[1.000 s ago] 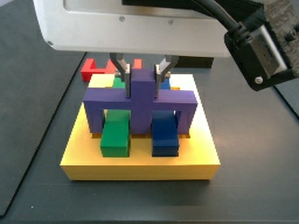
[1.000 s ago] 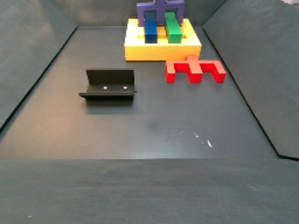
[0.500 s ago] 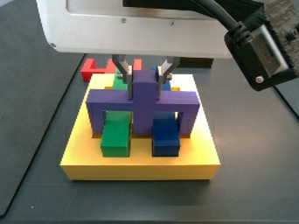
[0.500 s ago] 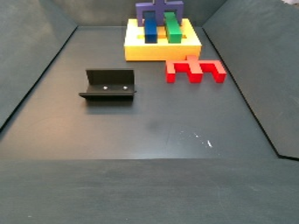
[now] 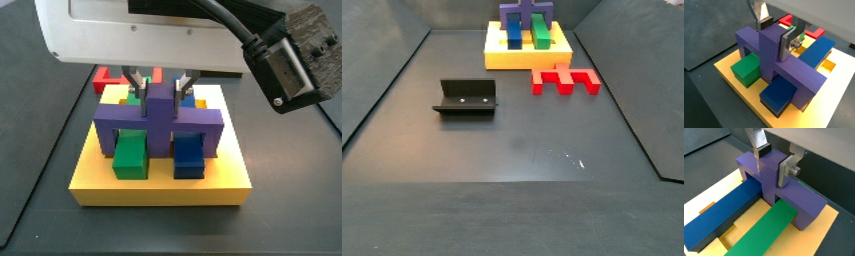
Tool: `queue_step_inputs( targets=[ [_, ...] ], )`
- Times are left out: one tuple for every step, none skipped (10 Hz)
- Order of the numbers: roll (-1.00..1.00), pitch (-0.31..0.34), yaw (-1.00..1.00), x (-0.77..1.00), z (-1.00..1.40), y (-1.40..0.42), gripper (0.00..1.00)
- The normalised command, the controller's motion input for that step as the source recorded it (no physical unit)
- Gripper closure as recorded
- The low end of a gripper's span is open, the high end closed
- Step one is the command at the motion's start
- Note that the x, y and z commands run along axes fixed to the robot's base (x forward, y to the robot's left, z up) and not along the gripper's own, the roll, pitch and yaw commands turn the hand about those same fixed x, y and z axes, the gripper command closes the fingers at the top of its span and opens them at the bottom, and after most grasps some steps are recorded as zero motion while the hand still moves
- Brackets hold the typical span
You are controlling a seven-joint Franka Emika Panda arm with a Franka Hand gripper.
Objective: Pick up the purple object. Move up. Place the purple object on the fixture. Regrasp the purple object. Move to above the board. Insert the purple object.
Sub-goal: Insert the purple object.
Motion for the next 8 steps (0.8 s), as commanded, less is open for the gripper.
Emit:
queue_step_inputs(
  targets=[
    [-0.02,-0.044,0.00,-0.07,-0.07,-0.01,1.00],
    [0.00,-0.034,0.04,0.09,-0.20,0.00,1.00],
    [0.00,-0.020,0.00,0.21,-0.29,0.00,1.00],
    [-0.01,-0.026,0.00,0.19,-0.32,0.00,1.00],
    [-0.03,-0.041,-0.01,0.01,-0.28,0.00,1.00],
    [-0.08,-0.093,0.00,-0.07,-0.37,0.00,1.00],
    [-0.12,-0.114,0.01,-0.23,-0.34,0.00,1.00],
    [-0.14,-0.187,0.00,-0.25,-0.37,0.00,1.00]
  ],
)
